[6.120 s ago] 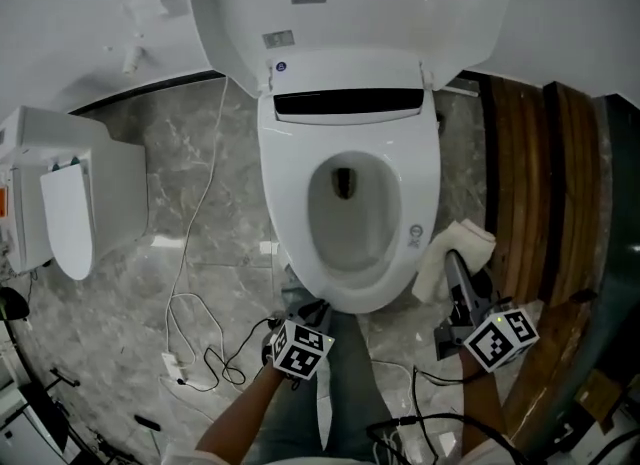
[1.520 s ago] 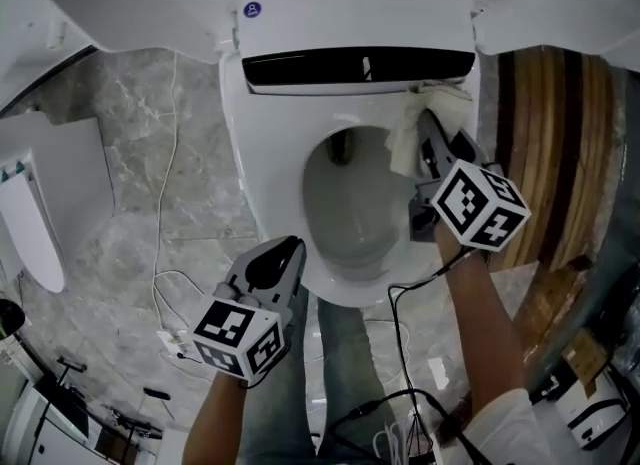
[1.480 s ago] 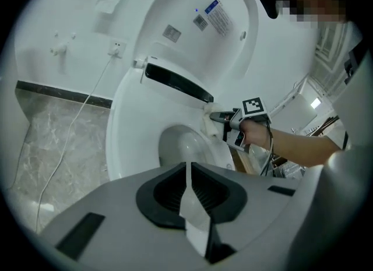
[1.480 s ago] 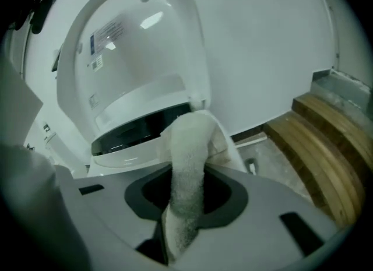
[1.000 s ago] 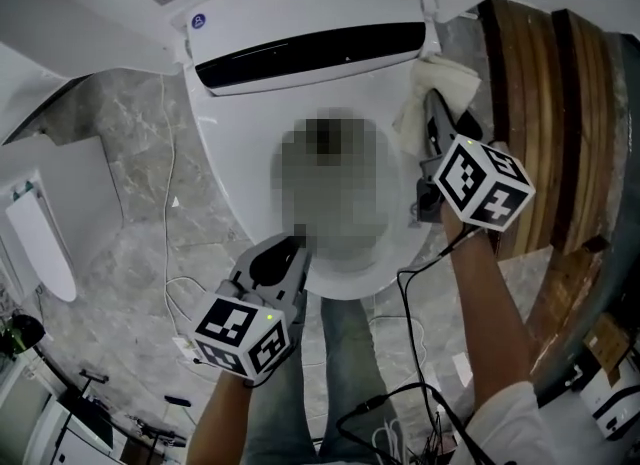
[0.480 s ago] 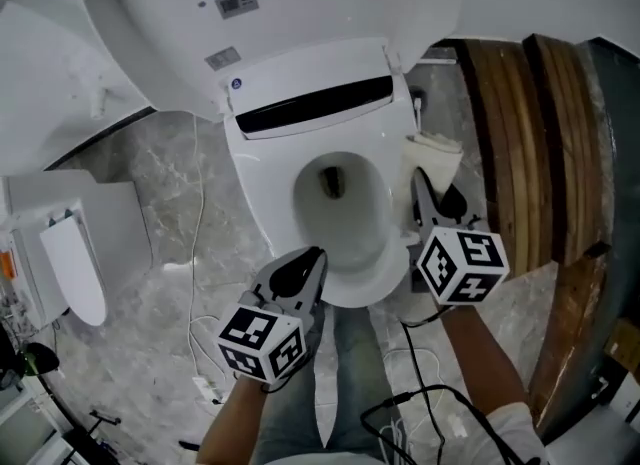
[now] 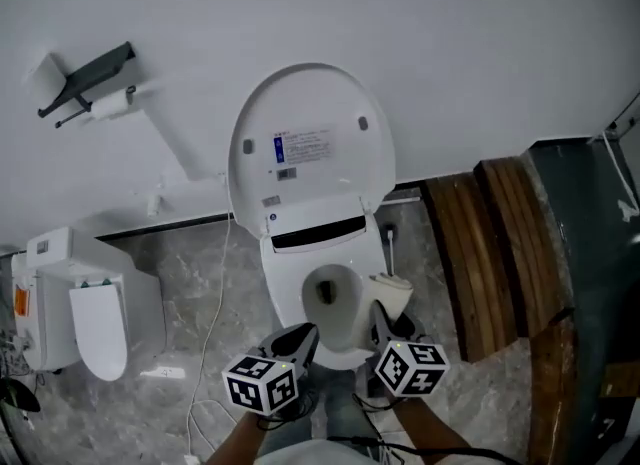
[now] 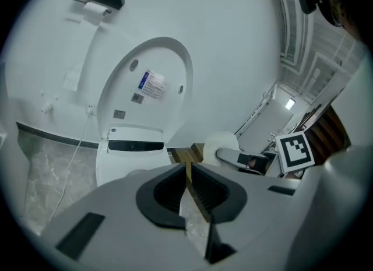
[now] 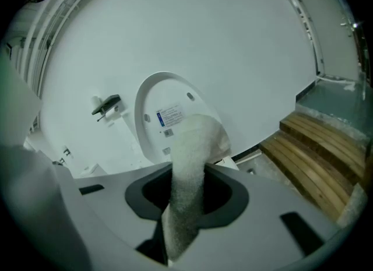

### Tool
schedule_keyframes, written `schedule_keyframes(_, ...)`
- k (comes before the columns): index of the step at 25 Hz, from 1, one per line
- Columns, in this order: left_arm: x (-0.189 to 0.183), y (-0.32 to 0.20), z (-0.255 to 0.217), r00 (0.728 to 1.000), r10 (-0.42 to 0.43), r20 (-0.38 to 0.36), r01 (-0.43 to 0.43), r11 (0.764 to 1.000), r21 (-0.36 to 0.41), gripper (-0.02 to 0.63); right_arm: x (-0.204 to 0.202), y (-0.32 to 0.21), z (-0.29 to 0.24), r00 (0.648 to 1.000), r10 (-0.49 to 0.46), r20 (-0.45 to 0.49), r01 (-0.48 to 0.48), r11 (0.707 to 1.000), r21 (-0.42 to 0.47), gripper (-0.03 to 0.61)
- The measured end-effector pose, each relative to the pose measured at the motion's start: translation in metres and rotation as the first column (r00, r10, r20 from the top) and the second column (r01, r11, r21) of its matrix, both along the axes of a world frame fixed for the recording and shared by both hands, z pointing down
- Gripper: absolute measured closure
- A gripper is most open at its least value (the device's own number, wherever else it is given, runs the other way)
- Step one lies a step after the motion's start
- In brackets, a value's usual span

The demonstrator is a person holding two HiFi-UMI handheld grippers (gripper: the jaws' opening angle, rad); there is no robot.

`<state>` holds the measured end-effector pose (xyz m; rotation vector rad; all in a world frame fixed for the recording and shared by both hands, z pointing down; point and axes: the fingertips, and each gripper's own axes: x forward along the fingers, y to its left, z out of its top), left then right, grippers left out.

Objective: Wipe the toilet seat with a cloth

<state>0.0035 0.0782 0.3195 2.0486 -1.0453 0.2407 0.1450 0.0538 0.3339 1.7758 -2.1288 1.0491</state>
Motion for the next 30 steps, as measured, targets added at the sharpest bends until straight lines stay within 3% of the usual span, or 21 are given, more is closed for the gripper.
schedule_keyframes(5,0.001,0.03,-0.051,0.999,0.044,-0.021,-0.044,0.999,-0.005,0.574,-0.016,0.053,-0.041,1.0,0.006,0.001,-0.006,1.0,-0.028,0.482)
schedule_keyframes(11,-0.003,0.038,-0.077,0.998,0.052,-0.035,-0.05,0.998,0.039,0.586,-0.037,0.098,-0.038,1.0,0.001,0.007,-0.001,0.995,-0.103,0.482)
schedule_keyframes(30,0.012,0.043,-0.086,0.992,0.122,0.033,-0.124,0.989,0.083,0.602,-0.043,0.093,-0.08,0.999,0.02,-0.025,-0.02,1.0,-0.011,0.483)
